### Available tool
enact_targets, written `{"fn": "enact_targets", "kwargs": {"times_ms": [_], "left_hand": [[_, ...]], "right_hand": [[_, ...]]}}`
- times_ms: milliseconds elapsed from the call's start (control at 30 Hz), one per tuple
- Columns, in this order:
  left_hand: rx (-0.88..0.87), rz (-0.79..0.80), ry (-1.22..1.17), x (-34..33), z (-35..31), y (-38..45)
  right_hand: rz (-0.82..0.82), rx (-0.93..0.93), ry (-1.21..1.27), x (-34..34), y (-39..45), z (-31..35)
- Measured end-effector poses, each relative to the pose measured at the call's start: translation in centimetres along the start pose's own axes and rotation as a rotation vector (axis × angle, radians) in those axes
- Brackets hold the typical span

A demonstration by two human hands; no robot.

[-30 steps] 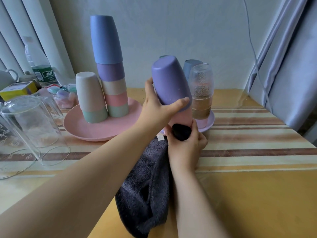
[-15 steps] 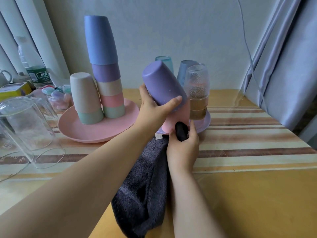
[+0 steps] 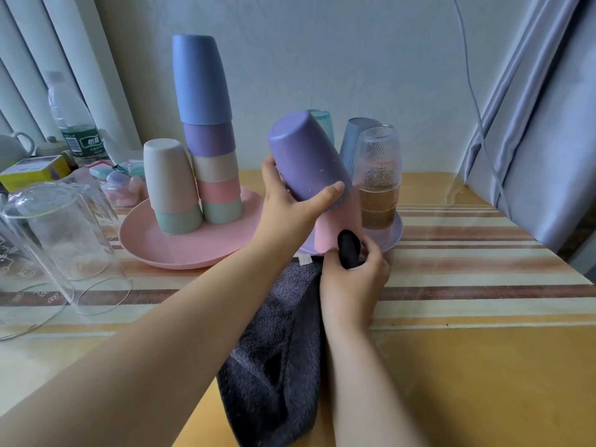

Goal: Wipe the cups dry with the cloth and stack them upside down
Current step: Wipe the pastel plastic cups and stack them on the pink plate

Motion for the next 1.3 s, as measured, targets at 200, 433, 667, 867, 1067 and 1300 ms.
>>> {"fn": "enact_targets", "kwargs": {"times_ms": [200, 433, 667, 867, 1067, 1300], "left_hand": [[-0.059, 0.02, -0.045, 3.8, -2.6, -1.5], [0.211, 0.03, 0.205, 11.8, -0.2, -6.3], [0.218, -0.014, 0.142, 14.0, 1.9, -9.4], [0.186, 0.197, 0.064, 11.9, 1.5, -10.3], [0.186, 0.347, -0.027, 10.6, 1.0, -10.8], [0.187, 0.218, -0.218, 11.6, 1.0, -10.2]], "right_hand": [[0.033, -0.063, 0.14, -0.1, -0.8, 0.4], [0.312, 0.115, 0.116, -2.4, -4.0, 3.5], [0.708, 0.415, 0.028, -6.3, -10.3, 4.6], [0.73, 0.466, -0.081, -7.1, -11.4, 4.5], [0.704, 0.288, 0.093, -5.9, -9.2, 4.7], [0.836, -0.033, 0.074, -6.6, -9.8, 2.2]]}}
Point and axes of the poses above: each hand's wrist, its own y-axis towards the middle knuckle, its own x-axis out of the back of the hand, z = x × y, the point moved 8 cm from there along y, towards the middle knuckle, and after that the axes turned 7 degrees about -x, right-handed, at the moved point
